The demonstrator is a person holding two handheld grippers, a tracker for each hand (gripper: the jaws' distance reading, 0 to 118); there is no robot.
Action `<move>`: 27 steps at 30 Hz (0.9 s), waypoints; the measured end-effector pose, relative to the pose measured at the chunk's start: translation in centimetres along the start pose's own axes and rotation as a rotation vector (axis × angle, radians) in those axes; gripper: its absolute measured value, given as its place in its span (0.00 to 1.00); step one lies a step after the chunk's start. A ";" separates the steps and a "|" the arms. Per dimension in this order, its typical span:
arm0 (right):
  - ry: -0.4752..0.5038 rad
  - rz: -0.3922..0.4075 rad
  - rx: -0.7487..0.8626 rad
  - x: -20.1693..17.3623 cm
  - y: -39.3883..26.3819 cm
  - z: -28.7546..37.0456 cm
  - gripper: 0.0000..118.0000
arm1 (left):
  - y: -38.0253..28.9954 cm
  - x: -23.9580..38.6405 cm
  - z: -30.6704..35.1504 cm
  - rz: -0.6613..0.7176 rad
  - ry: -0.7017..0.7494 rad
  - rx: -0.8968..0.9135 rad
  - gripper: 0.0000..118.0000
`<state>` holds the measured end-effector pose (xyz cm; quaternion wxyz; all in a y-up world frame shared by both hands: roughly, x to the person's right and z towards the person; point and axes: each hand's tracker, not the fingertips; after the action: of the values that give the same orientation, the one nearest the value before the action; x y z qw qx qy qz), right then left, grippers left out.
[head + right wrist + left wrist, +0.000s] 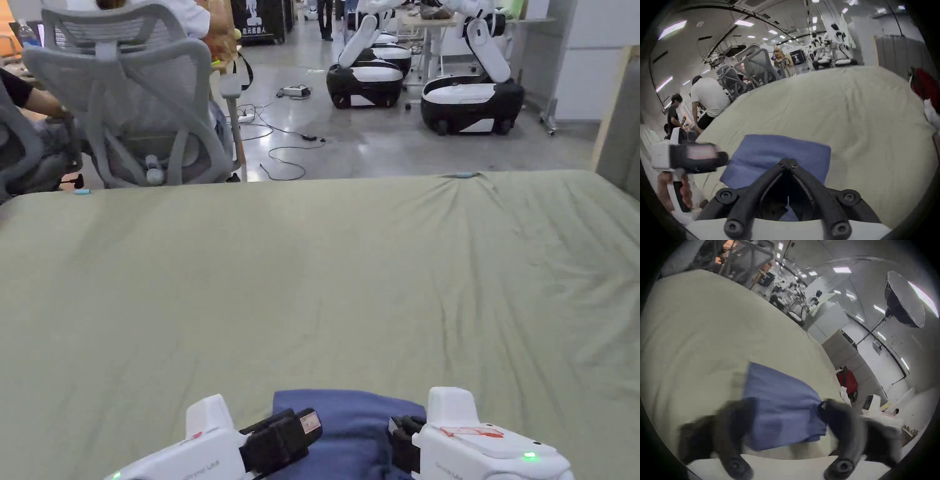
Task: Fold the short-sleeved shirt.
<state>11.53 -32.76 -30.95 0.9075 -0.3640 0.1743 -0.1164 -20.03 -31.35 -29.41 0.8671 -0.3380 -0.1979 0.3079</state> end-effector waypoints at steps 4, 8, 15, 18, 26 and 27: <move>-0.056 -0.015 -0.053 2.0 -1.4 -0.7 0.00 | -0.1 -4.7 0.1 0.211 -0.055 -0.039 1.00; -0.075 -0.044 -0.050 3.4 -1.6 -0.7 0.00 | -1.5 -5.8 -4.3 0.388 -0.214 -0.144 0.99; -0.104 0.098 -0.008 0.7 -0.5 0.2 0.00 | -1.1 -1.2 -9.2 0.198 -0.036 -0.144 0.31; -0.132 0.172 0.020 -1.6 0.7 0.5 0.00 | 0.0 -0.3 -7.3 0.125 -0.055 -0.129 0.31; -0.118 0.356 0.088 -13.2 3.5 -2.5 0.00 | 5.2 -4.5 1.4 -0.178 0.177 -0.027 0.30; -0.101 0.368 0.089 -14.7 3.7 -3.0 0.00 | 6.0 -5.7 2.5 -0.191 0.203 -0.016 0.30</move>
<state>-2.79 -27.07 -32.13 0.9363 -0.2910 0.1866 0.0624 -27.94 -30.52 -32.69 0.9053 -0.3540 -0.1426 0.1866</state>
